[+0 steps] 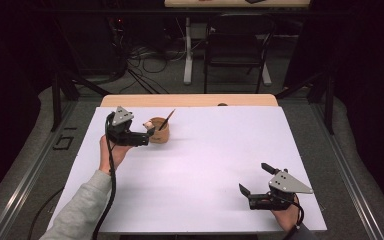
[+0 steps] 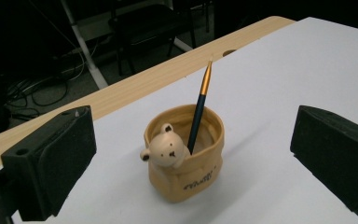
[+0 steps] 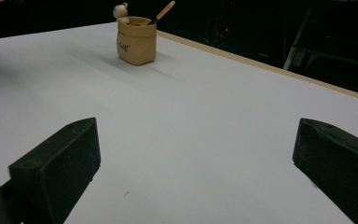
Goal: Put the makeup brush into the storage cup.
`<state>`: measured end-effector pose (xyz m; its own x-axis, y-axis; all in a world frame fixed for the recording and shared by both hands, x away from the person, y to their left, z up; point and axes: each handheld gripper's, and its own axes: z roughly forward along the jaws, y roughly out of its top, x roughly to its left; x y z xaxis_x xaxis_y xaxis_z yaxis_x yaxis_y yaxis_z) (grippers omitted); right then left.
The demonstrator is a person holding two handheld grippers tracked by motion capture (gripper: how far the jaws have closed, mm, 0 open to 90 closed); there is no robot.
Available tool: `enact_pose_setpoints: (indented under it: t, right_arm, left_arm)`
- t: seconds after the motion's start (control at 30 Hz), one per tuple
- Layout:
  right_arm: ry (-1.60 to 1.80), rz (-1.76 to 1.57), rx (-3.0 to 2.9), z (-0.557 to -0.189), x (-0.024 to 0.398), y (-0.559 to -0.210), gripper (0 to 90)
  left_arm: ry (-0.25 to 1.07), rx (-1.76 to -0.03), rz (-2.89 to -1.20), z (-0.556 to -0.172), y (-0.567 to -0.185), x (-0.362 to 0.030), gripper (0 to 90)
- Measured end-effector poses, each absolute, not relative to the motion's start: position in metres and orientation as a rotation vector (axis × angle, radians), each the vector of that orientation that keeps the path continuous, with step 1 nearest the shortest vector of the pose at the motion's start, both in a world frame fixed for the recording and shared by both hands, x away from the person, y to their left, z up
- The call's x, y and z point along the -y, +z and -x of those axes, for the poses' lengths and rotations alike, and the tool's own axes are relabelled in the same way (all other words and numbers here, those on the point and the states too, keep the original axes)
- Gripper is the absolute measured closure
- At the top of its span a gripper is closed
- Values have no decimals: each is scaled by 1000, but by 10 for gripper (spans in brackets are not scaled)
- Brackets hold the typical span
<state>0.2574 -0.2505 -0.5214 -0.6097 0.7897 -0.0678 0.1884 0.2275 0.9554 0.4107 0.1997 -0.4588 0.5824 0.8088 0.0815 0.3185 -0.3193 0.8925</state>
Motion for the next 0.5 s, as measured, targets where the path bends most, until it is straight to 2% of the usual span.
enact_pose_setpoints:
  t: [0.5]
  right_arm:
    - [1397, -904, -1946, -258, 251, -521, 3]
  left_arm:
    - [680, -894, -1883, -375, -464, -216, 0]
